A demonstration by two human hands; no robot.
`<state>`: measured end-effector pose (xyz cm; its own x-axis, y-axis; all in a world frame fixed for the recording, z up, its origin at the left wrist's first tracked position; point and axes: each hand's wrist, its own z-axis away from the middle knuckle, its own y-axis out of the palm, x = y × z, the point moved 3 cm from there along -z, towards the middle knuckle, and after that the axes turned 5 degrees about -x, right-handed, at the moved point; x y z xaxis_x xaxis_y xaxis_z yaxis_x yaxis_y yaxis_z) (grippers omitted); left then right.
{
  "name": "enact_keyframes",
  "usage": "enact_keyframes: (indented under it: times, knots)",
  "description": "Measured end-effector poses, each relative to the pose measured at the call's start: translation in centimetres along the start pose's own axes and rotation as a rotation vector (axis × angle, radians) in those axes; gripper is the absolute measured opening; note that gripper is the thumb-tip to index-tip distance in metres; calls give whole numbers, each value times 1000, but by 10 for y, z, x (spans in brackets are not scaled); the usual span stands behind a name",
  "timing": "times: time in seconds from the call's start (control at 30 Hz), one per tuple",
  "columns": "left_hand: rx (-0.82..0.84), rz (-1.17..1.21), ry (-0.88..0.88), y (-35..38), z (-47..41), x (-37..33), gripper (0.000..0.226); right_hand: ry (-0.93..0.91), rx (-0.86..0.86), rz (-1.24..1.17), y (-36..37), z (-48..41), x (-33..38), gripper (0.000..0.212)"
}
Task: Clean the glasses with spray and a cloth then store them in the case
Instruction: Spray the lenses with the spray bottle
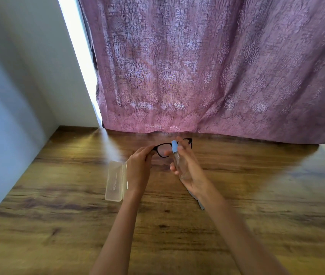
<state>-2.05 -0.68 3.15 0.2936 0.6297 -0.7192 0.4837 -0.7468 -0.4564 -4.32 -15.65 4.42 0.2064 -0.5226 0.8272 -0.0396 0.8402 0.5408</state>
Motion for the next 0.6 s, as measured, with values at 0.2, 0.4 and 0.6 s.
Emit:
enact_keyframes:
  times: [0.2,0.4,0.6]
  knots:
    - [-4,0,-12,1,1,2,19,-203,-118,576,1,2,-2,30]
    - [-13,6,-20,1,0,5,20,-590,-169,1154,6,-2,3,46]
    - [-13,3,-24,1,2,7,20,-608,-205,1305,10,-7,9,53]
